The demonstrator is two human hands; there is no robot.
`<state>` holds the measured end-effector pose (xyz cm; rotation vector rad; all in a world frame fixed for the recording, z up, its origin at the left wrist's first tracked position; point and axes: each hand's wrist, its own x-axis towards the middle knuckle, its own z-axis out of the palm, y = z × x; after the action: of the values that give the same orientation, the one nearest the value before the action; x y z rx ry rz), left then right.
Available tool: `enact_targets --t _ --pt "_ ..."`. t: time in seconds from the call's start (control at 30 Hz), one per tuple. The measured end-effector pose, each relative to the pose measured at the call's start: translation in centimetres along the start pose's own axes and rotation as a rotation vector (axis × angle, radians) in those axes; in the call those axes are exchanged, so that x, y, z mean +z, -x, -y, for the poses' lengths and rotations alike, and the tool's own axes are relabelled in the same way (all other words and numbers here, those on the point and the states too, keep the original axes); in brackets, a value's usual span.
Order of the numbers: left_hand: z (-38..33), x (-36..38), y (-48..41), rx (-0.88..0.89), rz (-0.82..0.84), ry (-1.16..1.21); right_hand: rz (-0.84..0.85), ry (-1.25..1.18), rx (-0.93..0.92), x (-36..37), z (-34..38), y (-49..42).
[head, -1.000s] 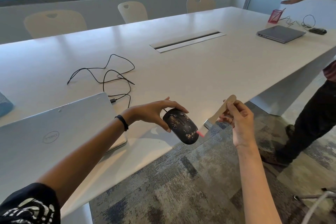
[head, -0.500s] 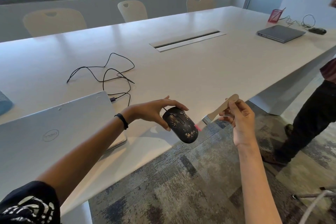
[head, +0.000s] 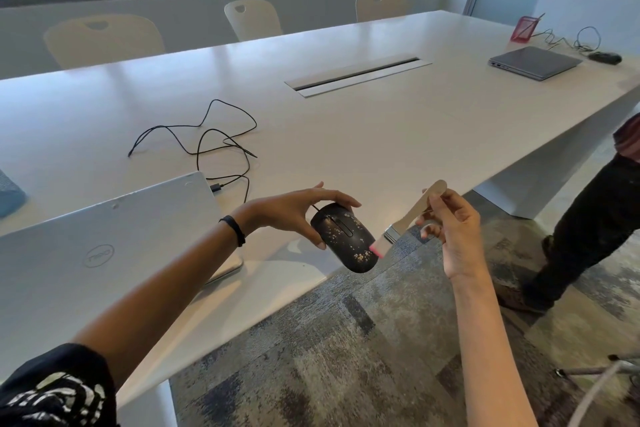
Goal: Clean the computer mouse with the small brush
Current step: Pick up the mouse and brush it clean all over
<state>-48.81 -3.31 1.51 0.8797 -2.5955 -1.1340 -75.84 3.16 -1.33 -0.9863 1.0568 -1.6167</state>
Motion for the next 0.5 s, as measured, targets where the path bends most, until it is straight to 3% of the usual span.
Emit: enact_targets --t 0.5 --pt "-0.44 -0.02 0.19 0.04 0.006 -0.045 0.004 0.003 -0.009 0.5 0.55 0.31"
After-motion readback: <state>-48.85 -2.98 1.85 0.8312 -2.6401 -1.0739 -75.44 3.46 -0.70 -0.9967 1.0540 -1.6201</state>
